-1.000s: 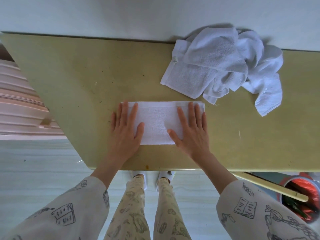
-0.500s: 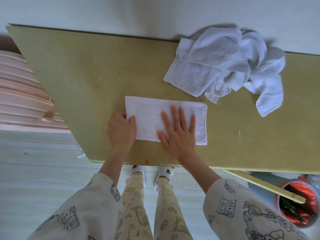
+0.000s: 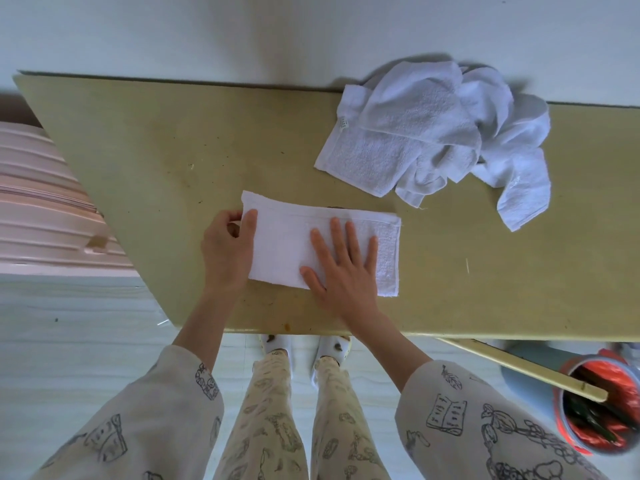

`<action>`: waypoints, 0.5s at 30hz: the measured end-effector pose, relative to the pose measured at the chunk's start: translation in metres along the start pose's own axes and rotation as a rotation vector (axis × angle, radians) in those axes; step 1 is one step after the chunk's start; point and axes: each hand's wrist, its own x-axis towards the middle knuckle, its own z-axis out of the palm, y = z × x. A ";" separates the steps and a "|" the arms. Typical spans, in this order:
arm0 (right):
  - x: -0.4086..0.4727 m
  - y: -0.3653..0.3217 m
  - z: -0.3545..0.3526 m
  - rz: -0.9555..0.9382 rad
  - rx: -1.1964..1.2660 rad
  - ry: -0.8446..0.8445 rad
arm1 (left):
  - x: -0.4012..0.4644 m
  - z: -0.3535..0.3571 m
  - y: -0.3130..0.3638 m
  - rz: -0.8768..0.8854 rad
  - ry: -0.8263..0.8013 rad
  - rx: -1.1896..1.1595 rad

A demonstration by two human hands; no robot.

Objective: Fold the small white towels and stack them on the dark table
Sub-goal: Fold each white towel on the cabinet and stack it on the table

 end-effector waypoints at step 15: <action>-0.021 0.067 -0.071 0.790 1.307 0.044 | -0.067 0.113 0.039 0.363 -0.280 0.165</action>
